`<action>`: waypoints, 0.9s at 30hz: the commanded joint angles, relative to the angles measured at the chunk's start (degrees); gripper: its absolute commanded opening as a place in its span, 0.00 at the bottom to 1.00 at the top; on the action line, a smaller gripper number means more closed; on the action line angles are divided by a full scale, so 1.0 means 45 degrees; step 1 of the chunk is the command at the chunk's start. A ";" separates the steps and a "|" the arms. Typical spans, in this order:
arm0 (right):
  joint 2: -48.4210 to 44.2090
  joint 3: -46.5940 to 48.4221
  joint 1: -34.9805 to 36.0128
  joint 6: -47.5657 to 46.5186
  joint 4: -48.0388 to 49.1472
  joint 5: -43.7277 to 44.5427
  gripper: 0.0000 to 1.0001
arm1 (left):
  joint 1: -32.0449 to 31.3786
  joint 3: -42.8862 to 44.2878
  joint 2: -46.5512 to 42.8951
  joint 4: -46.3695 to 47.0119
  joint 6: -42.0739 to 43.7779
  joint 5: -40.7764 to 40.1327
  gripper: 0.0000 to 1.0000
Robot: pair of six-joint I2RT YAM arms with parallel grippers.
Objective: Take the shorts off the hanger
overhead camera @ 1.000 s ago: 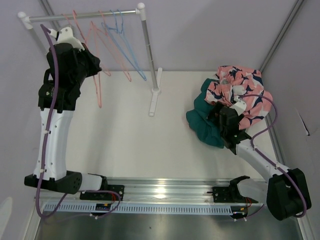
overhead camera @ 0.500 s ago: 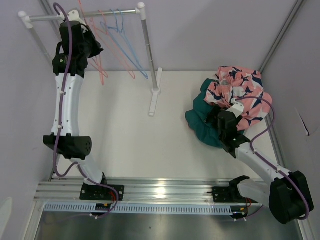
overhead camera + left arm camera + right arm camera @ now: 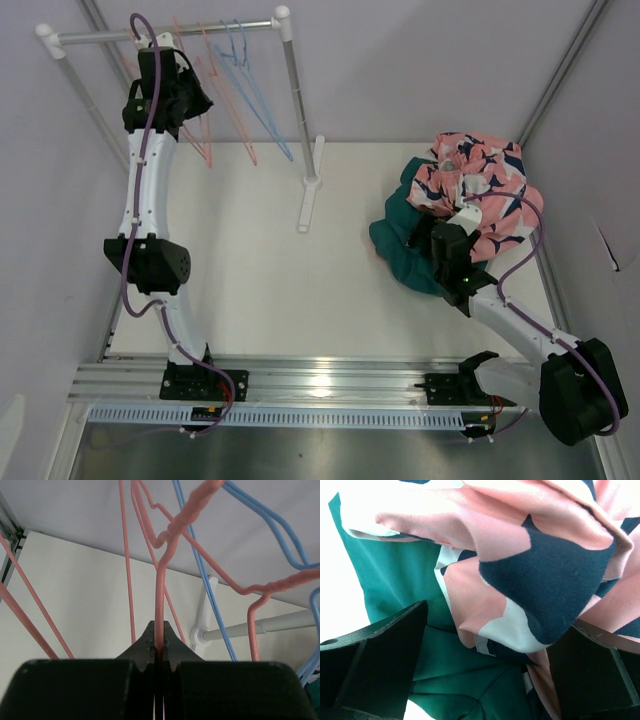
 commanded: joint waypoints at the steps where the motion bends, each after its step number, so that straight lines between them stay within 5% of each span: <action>1: 0.0135 0.0153 0.0222 -0.0019 0.0097 -0.0008 0.99 | 0.0247 0.0656 0.0057 0.0091 0.0077 0.0359 0.00; 11: 0.0447 0.0407 0.0417 -0.0175 0.0038 0.0109 0.99 | 0.0208 -0.1997 -0.1462 0.0187 -0.0177 0.0750 0.00; 14: 0.0565 0.0485 0.0534 -0.0253 -0.0021 0.0245 0.99 | 0.0208 -0.2352 -0.1914 0.0014 -0.0197 0.0925 0.27; 15: 0.0604 0.0524 0.0573 -0.0273 -0.0021 0.0284 1.00 | 0.0189 -0.2352 -0.2186 -0.0104 -0.0139 0.0945 0.54; 17: 0.0585 0.0524 0.0670 -0.0292 -0.0021 0.0362 0.99 | 0.0091 -0.2449 -0.2499 -0.0339 -0.0060 0.0887 0.81; 21: 0.0545 0.0543 0.0807 -0.0331 -0.0001 0.0558 0.99 | 0.0071 -0.3286 -0.4096 -0.0476 0.0038 0.0731 0.99; 27: 0.0683 0.1070 0.1139 -0.0585 -0.0547 0.0909 0.99 | -0.0339 -0.6079 -0.7105 0.0011 0.0018 0.1198 0.99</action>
